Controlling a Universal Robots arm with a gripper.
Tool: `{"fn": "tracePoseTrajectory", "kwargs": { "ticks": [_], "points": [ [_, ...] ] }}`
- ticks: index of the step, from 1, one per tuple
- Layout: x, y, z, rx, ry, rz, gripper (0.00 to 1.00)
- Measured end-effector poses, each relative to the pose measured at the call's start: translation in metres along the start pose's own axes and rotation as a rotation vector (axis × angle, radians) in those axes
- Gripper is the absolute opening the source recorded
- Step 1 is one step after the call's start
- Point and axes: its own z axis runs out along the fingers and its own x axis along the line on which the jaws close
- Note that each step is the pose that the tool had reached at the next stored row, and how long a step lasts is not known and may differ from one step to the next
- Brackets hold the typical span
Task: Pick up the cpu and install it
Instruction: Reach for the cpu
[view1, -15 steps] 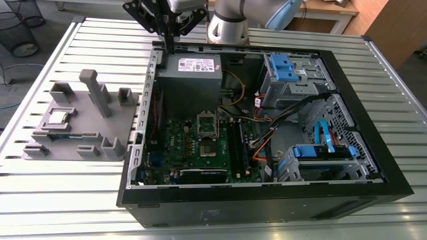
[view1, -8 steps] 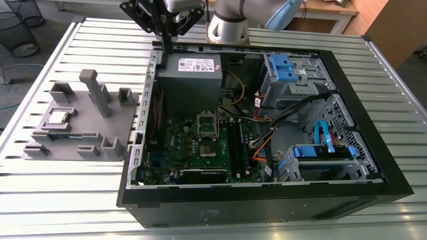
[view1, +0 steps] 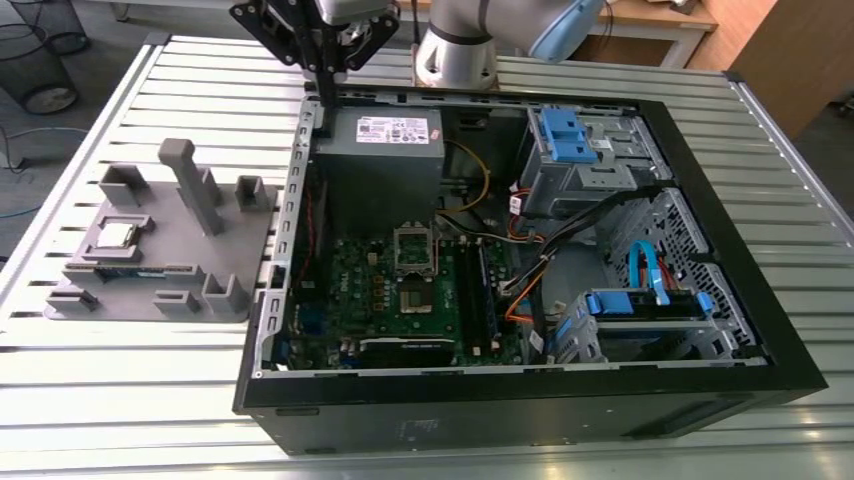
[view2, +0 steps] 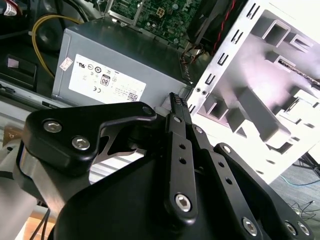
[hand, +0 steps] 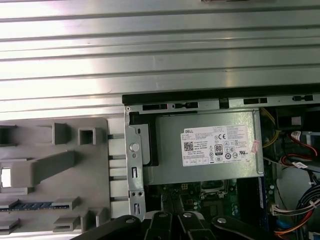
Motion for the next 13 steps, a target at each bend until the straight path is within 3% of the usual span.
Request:
{"fn": "tracePoseTrajectory", "kwargs": {
  "ticks": [13],
  "points": [
    [0.0160, -0.0012, -0.0003, -0.0001, -0.0001, 0.000, 0.11]
  ]
}}
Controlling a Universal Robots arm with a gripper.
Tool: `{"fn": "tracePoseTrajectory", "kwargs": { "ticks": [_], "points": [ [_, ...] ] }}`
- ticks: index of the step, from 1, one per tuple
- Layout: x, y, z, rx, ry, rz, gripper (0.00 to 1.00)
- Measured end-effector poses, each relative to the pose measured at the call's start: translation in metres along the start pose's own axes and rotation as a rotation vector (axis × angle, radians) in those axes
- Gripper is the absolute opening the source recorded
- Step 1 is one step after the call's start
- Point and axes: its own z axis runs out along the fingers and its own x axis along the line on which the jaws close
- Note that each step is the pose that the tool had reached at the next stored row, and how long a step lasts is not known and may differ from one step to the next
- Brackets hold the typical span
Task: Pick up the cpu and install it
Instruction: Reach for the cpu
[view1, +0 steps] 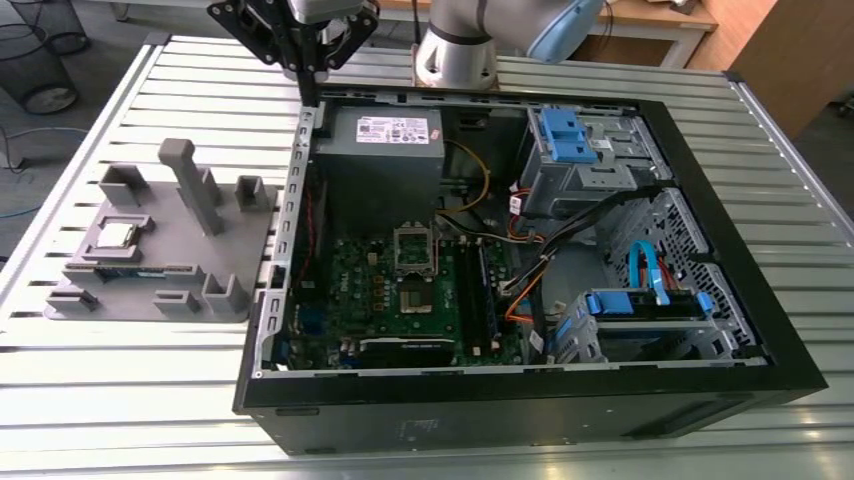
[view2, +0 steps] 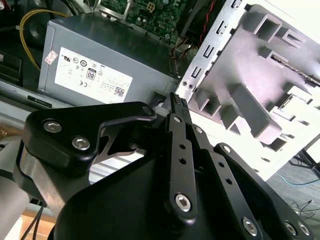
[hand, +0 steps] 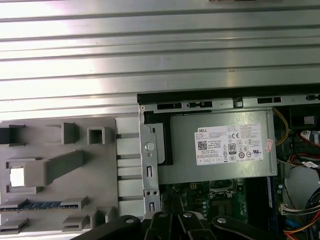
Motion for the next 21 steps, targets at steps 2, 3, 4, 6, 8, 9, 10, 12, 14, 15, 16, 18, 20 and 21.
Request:
{"fn": "tracePoseTrajectory", "kwargs": {
  "ticks": [2, 3, 4, 6, 8, 9, 10, 12, 14, 15, 16, 18, 20, 21],
  "points": [
    [0.0027, -0.0002, -0.0001, 0.0001, 0.0001, 0.000, 0.11],
    [0.0042, -0.0003, -0.0001, 0.0001, 0.0000, 0.000, 0.11],
    [0.0054, -0.0004, -0.0002, 0.0001, 0.0001, 0.000, 0.11],
    [0.0080, -0.0006, -0.0002, 0.0001, 0.0001, 0.000, 0.11],
    [0.0104, -0.0008, -0.0002, 0.0000, 0.0000, 0.000, 0.11],
    [0.0116, -0.0009, -0.0003, 0.0001, 0.0001, 0.000, 0.11],
    [0.0127, -0.0010, -0.0003, 0.0001, 0.0001, 0.000, 0.11],
    [0.0151, -0.0011, -0.0003, 0.0001, 0.0001, 0.000, 0.11],
    [0.0175, -0.0013, -0.0004, 0.0001, 0.0000, 0.000, 0.11],
    [0.0186, -0.0014, -0.0004, 0.0000, 0.0000, 0.000, 0.11],
    [0.0198, -0.0015, -0.0004, 0.0000, 0.0000, 0.000, 0.11],
    [0.0220, -0.0017, -0.0005, 0.0000, 0.0001, 0.000, 0.11],
    [0.0243, -0.0018, -0.0005, 0.0000, 0.0000, 0.000, 0.11],
    [0.0256, -0.0019, -0.0006, 0.0001, 0.0001, 0.000, 0.11]
  ]
}}
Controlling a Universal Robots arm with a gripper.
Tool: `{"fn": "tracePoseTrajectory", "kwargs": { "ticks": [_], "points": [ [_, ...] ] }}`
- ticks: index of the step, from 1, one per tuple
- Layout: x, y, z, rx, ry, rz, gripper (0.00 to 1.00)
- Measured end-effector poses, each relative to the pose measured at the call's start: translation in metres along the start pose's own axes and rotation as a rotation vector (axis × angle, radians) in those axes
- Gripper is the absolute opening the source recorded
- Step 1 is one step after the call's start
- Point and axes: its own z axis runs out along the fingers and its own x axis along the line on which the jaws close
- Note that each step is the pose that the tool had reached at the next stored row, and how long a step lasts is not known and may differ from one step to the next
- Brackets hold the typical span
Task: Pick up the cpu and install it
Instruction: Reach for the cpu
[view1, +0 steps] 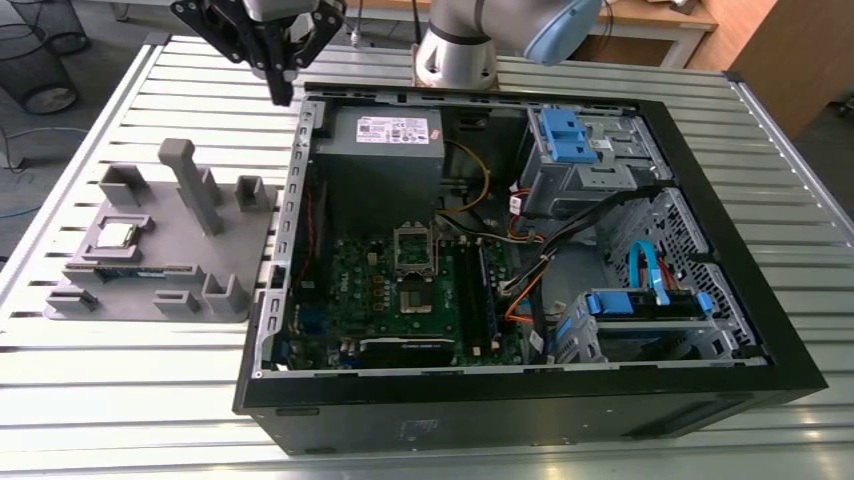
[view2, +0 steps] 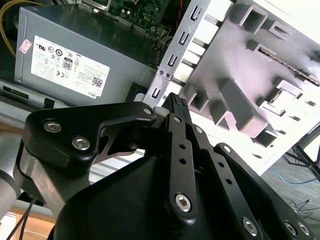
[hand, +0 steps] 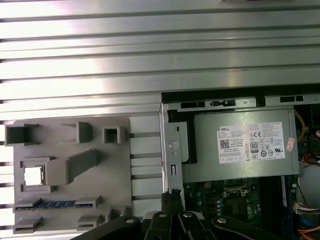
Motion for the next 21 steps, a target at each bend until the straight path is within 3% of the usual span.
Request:
{"fn": "tracePoseTrajectory", "kwargs": {
  "ticks": [21],
  "points": [
    [0.0255, -0.0019, -0.0006, 0.0000, 0.0000, 0.000, 0.11]
  ]
}}
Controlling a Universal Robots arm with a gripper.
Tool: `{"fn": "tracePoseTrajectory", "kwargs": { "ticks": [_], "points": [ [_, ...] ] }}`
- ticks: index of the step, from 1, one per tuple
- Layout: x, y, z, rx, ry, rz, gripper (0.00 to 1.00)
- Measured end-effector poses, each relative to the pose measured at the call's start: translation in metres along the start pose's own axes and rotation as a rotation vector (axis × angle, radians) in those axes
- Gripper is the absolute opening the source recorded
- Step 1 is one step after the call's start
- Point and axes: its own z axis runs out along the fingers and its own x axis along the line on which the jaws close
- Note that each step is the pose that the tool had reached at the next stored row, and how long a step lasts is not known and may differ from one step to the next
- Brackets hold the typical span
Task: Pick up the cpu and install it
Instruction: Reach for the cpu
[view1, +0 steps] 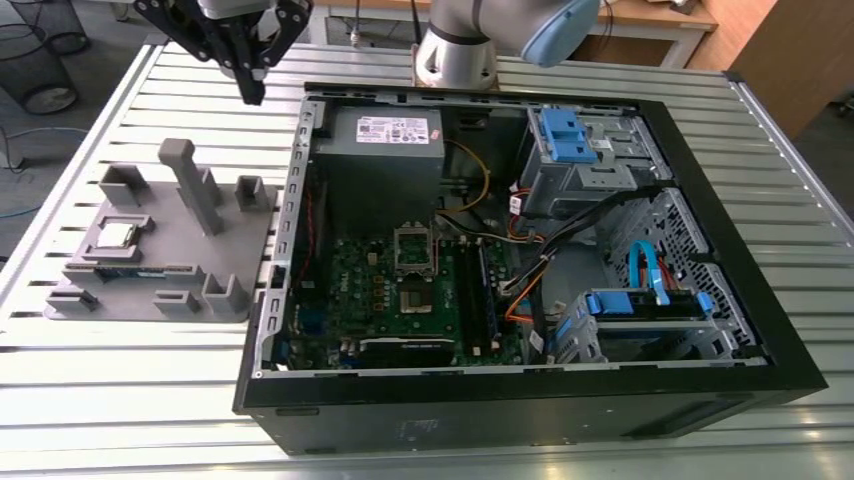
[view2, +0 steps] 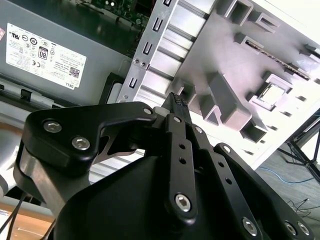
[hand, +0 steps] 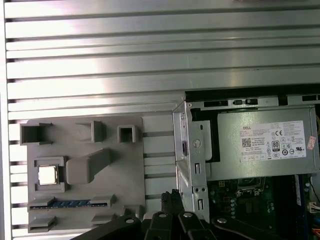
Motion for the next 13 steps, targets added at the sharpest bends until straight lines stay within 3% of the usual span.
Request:
{"fn": "tracePoseTrajectory", "kwargs": {
  "ticks": [13],
  "points": [
    [0.0165, -0.0013, -0.0004, -0.0001, -0.0001, 0.000, 0.11]
  ]
}}
